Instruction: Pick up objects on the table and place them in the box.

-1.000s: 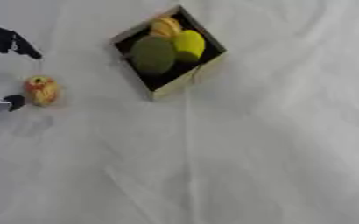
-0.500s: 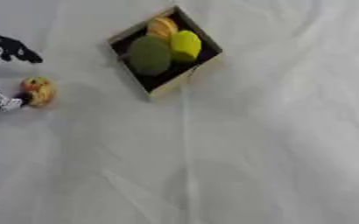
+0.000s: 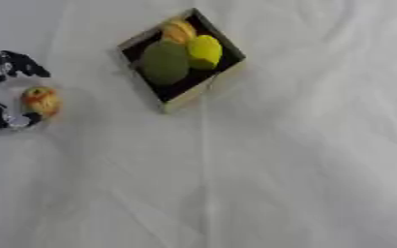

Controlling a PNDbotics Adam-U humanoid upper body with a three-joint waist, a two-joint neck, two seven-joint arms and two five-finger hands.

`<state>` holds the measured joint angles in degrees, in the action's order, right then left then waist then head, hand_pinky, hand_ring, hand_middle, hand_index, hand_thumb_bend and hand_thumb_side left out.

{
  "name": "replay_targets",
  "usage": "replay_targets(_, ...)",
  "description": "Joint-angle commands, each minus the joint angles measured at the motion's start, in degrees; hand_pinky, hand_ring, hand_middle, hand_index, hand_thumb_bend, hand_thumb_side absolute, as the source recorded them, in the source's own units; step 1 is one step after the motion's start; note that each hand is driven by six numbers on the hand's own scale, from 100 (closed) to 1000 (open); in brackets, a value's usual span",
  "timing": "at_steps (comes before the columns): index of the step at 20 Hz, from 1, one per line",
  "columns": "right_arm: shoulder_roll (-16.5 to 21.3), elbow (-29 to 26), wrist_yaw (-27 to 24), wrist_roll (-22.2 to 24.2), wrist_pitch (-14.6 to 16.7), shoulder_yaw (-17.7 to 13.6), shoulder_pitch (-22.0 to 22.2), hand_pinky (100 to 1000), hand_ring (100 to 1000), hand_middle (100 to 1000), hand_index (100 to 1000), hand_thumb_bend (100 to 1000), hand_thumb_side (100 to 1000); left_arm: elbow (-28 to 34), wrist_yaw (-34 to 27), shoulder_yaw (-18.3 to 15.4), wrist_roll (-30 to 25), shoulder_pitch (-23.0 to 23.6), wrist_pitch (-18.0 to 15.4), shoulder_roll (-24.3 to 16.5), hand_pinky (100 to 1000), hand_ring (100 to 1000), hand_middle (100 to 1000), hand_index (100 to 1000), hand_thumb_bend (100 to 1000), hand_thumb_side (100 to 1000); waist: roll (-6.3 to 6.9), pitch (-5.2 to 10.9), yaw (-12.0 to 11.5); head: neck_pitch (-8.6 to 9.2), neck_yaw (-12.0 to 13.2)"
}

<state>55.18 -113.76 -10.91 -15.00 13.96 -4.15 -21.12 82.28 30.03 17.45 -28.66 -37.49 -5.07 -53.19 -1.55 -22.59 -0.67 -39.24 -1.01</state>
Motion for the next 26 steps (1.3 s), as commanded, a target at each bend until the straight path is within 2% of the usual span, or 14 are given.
replay_targets(1,1.0,-0.8,-0.4,0.1,-0.3,-0.6,-0.2,975,917,680,796,100,318,-0.8,2.0,-0.5,0.2,-1.2,-0.2,-0.9,817,825,792,878,397,175,0.91,1.40,0.2,0.58,0.3)
replay_targets(4,0.8,-0.8,-0.6,0.3,-0.4,-0.5,-0.2,976,917,680,796,100,323,-1.3,3.5,-0.3,0.5,-1.2,-0.5,-0.7,818,821,792,876,406,182,0.90,1.35,0.2,0.62,0.3)
replay_targets(7,0.7,-0.8,-0.7,0.3,-0.5,-0.6,-0.2,977,917,680,795,100,331,-1.6,4.6,-0.2,0.8,-1.3,-0.6,-0.5,804,809,781,866,373,194,0.91,1.33,0.4,0.61,0.3)
replay_targets(12,0.3,-0.8,-0.8,0.2,-0.8,-0.7,0.0,979,918,679,795,100,368,-1.9,4.9,0.1,1.3,-1.3,-0.6,0.0,784,788,755,841,284,212,0.90,1.25,0.6,0.70,0.3)
replay_targets(17,0.1,-0.8,-0.9,0.3,-0.9,-0.7,0.1,983,922,677,798,100,404,-1.0,4.4,0.1,1.8,-1.1,-0.6,0.1,743,739,694,730,138,220,0.93,1.23,0.7,0.60,0.3)
replay_targets(19,0.0,-0.8,-1.0,0.4,-1.2,-0.7,0.0,984,922,674,798,100,407,0.4,4.9,-0.1,2.0,-0.9,-0.7,-0.2,724,719,671,692,102,226,0.96,1.27,0.7,0.50,0.2)
replay_targets(23,0.0,-0.8,-1.2,0.7,-1.6,-0.9,0.1,985,922,670,797,100,416,6.8,7.1,-1.7,2.4,-0.9,-0.3,-1.4,719,715,672,687,100,228,1.11,1.45,0.6,0.24,-0.4)
replay_targets(26,0.0,-0.8,-1.4,0.8,-1.9,-0.9,0.1,985,922,669,797,100,420,11.9,7.7,-3.3,2.3,-2.8,0.7,-1.6,710,699,651,667,100,220,1.39,1.68,0.6,0.03,-0.9)
